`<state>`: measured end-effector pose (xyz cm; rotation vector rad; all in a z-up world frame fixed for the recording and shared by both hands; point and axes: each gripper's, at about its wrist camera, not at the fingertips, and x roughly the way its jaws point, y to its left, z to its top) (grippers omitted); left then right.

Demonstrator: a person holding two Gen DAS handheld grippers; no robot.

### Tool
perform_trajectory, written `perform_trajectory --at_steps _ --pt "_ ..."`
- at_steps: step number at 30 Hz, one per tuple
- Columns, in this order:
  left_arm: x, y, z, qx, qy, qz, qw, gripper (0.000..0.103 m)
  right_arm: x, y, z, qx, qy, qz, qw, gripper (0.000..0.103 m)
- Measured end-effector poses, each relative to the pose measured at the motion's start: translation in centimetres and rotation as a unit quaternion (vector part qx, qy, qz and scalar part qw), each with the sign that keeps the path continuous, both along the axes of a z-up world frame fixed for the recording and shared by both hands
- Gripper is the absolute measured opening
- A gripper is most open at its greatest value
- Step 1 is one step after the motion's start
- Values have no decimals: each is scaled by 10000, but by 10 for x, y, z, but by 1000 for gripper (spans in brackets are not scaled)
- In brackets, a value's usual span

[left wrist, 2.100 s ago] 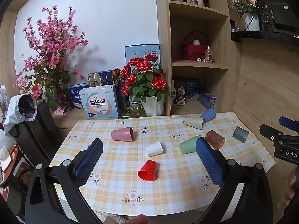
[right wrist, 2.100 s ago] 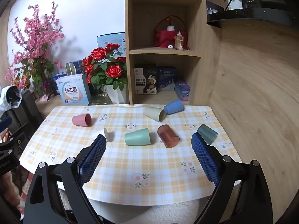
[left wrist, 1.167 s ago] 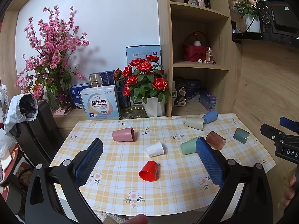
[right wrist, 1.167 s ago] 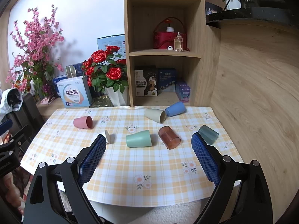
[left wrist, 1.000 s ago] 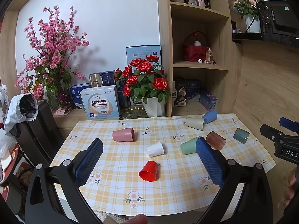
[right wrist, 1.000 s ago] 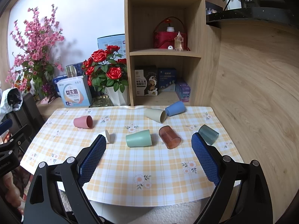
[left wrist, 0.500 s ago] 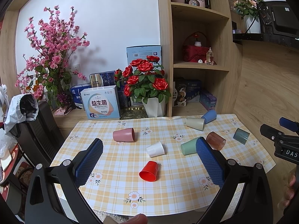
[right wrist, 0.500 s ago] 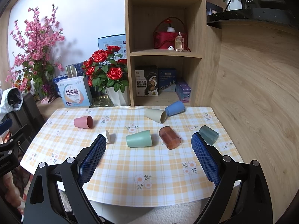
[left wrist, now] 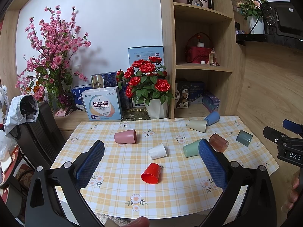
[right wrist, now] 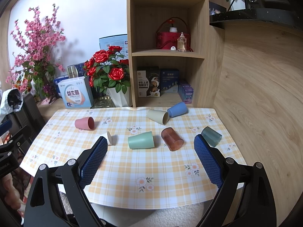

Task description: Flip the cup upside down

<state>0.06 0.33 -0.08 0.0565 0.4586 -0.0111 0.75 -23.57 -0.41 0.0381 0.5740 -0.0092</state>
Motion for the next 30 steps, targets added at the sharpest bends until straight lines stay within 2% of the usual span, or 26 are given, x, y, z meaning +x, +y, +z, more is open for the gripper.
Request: perform_trajectory --at_steps 21,30 --pt "-3 6 0 -40 21 -21 10000 97 2 -3 -6 18 64 -30 10000 90" --pt "0 10 -5 -156 62 115 9998 97 3 -3 -13 113 148 -42 9998 90"
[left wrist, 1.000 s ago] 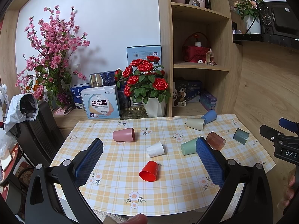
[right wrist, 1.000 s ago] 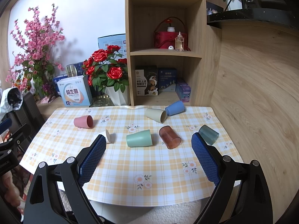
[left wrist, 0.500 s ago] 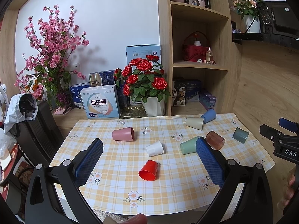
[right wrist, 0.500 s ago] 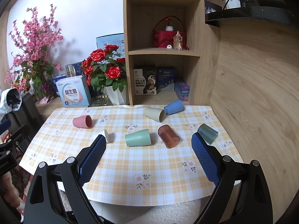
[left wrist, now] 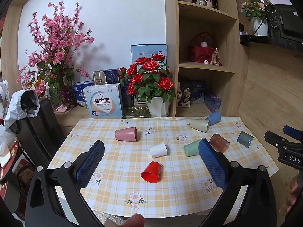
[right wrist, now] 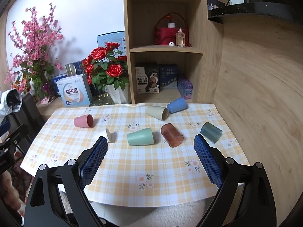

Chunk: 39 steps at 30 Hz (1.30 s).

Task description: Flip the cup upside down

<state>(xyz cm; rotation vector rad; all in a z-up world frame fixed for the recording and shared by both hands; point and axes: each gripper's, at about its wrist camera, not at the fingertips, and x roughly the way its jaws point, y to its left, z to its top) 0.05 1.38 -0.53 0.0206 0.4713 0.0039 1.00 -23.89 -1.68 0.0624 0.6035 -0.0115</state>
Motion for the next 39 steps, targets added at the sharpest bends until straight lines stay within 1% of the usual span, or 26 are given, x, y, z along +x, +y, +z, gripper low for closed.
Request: perform_trajectory --at_steps 4,7,9,11,15,19,24,29,34,36,39 --pt "4 6 -1 -102 38 99 9999 97 4 -5 -2 225 -45 68 9997 90" --pt "10 15 -4 -121 53 237 9996 97 9 -13 -3 320 -324 10 9990 90" --pt "17 26 -9 -35 28 485 9988 97 15 -18 -6 338 -511 -82 9981 90" --pt "27 37 -15 72 86 705 9974 97 25 -22 -9 402 -527 -116 9977 90" --pt "49 62 -36 153 432 970 9942 97 55 -28 -29 591 -320 -169 9976 90" --pt "65 80 -57 207 681 1034 9921 97 83 -24 -56 681 13 -139 9976 90" --pt "86 90 -81 157 978 939 9906 97 106 -19 -86 718 369 -44 9967 90" --pt "109 92 -102 -75 1172 740 9903 97 119 -15 -104 659 620 65 9959 90" --pt "128 81 -123 -103 1436 468 9885 89 127 -15 -119 614 827 61 9947 90" --pt "134 79 -131 -199 1567 394 9867 88 129 -17 -125 638 923 32 9937 90" --pt "140 79 -138 -385 1671 404 9844 85 131 -23 -132 679 1009 -18 9926 90"
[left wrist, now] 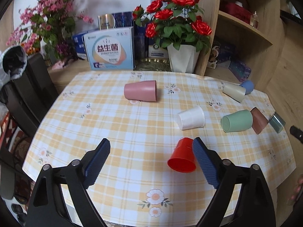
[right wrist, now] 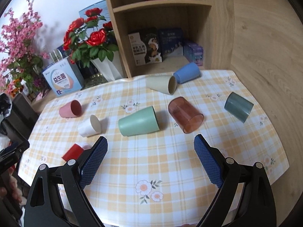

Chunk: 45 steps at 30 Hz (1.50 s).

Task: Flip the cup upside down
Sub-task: 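Move the left gripper toward the pink cup lying on its side, then close the left gripper around the pink cup's body and lift it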

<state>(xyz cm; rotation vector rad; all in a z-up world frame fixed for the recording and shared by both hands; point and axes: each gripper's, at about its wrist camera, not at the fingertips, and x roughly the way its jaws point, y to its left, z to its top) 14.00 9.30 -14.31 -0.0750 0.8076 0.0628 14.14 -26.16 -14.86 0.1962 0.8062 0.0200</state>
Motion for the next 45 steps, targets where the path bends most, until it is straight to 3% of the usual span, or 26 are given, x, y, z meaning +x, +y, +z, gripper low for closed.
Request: perform_trajectory --at_steps 11,22,26,31,34,39,42,45 --pt "23 2 -11 -371 217 -7 9991 75 8 -9 -20 55 226 -13 9997 90" --pt "61 15 -15 79 125 -371 9992 65 20 -14 -30 45 380 -56 9993 90" --pt "103 36 -26 -50 241 -860 9960 64 25 -14 -31 -64 439 -31 9990 90" --pt "167 75 -38 54 316 -762 9966 61 36 -13 -32 -294 559 -75 9980 90" --pt "207 102 -45 -332 350 -578 9972 58 46 -10 -33 -481 677 -112 9965 90" --pt "256 114 -61 -782 445 -817 9926 58 56 -5 -36 -722 829 -37 9939 90" --pt "268 109 -72 -757 499 -983 9910 58 62 -3 -39 -897 943 -27 9915 90" --pt "275 112 -79 -1077 553 -1012 9875 58 67 -2 -39 -964 1014 0 9902 90"
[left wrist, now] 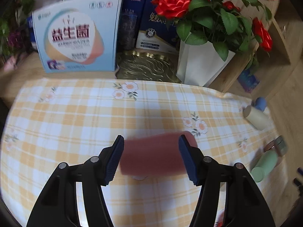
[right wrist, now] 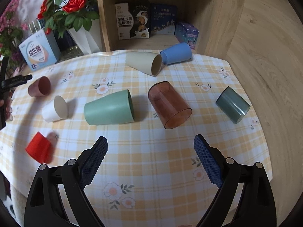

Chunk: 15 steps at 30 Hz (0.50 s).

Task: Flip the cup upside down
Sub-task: 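Close the left gripper around the pink cup's body and lift it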

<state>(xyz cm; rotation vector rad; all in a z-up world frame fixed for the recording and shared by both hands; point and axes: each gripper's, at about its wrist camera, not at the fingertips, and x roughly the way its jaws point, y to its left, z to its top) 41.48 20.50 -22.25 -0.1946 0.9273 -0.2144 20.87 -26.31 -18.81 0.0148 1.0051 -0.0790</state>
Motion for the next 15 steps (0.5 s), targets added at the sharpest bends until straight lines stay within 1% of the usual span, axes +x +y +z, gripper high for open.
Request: perform_trajectory --at_steps 1,5,7,10,11,12,13,14,15 --pt "2 3 -2 -119 18 17 9999 58 1 1 0 -5 9 9 10000 90" --pt "7 6 -8 -60 60 68 9999 58 4 4 -3 34 81 52 9999 90" --pt "7 5 -10 96 99 14 9999 58 3 7 -5 81 101 88 9999 90" --pt "2 3 -5 284 -14 -170 9995 59 1 9 -5 121 103 150 9998 90" --pt "-1 2 -3 409 -73 -273 9988 60 1 9 -5 117 112 152 9998 90" --pt "-4 -2 0 680 -139 -451 9966 64 1 9 -6 120 126 142 9997 90" --pt "-6 -5 1 882 -191 -599 9941 67 1 8 -6 125 136 124 9998 90" --pt "-9 -10 1 1096 -243 -774 9907 71 1 6 -7 130 142 101 9998 90" --pt "-13 -17 1 1425 -299 -1050 9838 73 2 5 -8 133 151 72 9998 90"
